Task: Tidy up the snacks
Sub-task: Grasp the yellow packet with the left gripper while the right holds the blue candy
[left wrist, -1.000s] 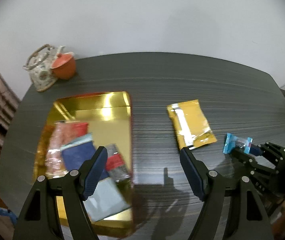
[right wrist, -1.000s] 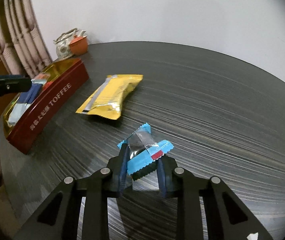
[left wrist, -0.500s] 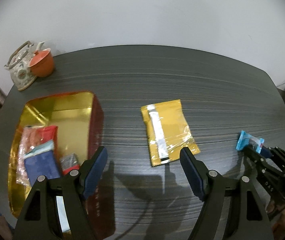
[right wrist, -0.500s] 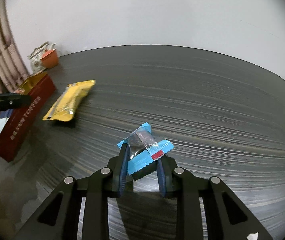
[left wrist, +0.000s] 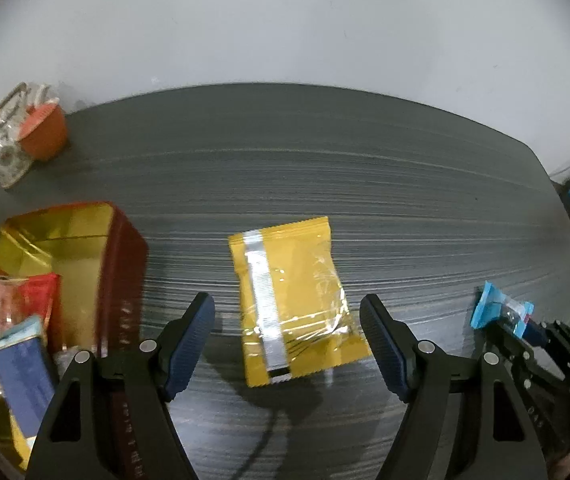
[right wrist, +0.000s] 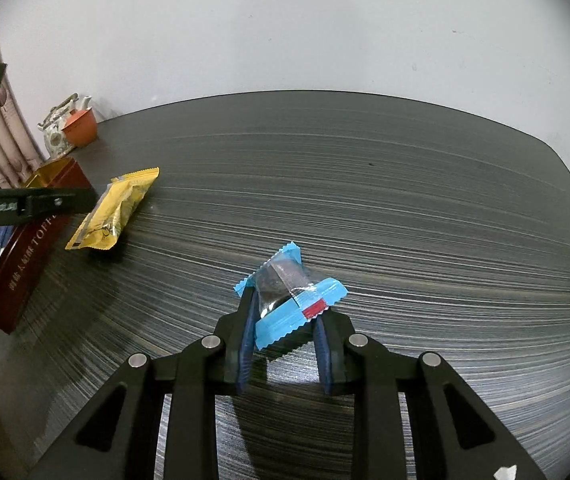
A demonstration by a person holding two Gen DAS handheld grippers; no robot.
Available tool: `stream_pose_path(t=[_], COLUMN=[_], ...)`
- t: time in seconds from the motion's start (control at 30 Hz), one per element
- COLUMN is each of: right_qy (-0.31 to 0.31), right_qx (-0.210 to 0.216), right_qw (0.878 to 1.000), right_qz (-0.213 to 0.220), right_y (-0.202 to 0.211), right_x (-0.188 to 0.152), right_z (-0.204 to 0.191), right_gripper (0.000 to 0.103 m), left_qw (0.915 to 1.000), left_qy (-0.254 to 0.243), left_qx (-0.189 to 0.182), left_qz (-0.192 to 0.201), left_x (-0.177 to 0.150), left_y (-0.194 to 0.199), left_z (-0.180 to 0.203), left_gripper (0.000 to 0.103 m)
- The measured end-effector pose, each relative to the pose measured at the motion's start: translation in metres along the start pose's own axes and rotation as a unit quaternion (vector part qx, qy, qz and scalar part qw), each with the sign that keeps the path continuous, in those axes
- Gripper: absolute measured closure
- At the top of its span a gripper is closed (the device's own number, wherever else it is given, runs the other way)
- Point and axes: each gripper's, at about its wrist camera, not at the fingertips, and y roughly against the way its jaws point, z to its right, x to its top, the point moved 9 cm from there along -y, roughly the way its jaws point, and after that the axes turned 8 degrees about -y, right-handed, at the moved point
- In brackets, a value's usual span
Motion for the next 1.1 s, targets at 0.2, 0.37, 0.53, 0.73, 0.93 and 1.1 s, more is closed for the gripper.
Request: stream_pose_path(t=[0.2,0.37,0.53,0.73,0.93,1.1], right_qy=[0.002,0.002,0.002,0.002,0.002,0.002], right_qx=[-0.002,-0.002,-0.001,-0.001,-0.001,-0.001], right_qw=[1.0,1.0,1.0,1.0,1.0,1.0], right_qz=[0.0,0.0,0.0,0.0,0.0,0.0], right_y=[0.0,0.0,-0.001,-0.001,-0.001,-0.001], right_x=[0.0,0.0,0.0,0.0,0.0,0.0], right_z=[-0.003,-0.002,-0.002,-0.002,-0.002,-0.002], right_gripper=[0.079,0.079,0.079,0.079,0.079,0.079], left_qw=[0.9998,0.9993,0.9991,0.9989,0.9987,0.999], left_qy=[-0.005,0.0,0.013,0.02,0.009,0.013], left_qx=[0.014,0.025,0.029,0.026,0.039,0.037], left_qz=[-0.011,-0.028,-0.028,-0.035,-0.031,-0.02], left_x=[0.007,0.006,0.004,0.001,-0.007,-0.011], left_y=[-0.017,-0.029,-0.031,-0.034,-0.021,-0.011], left_z=[0.003,0.0,-0.003,-0.011,-0.006,-0.002], left_gripper=[0.02,0.02,0.021,0.04,0.045,0.045])
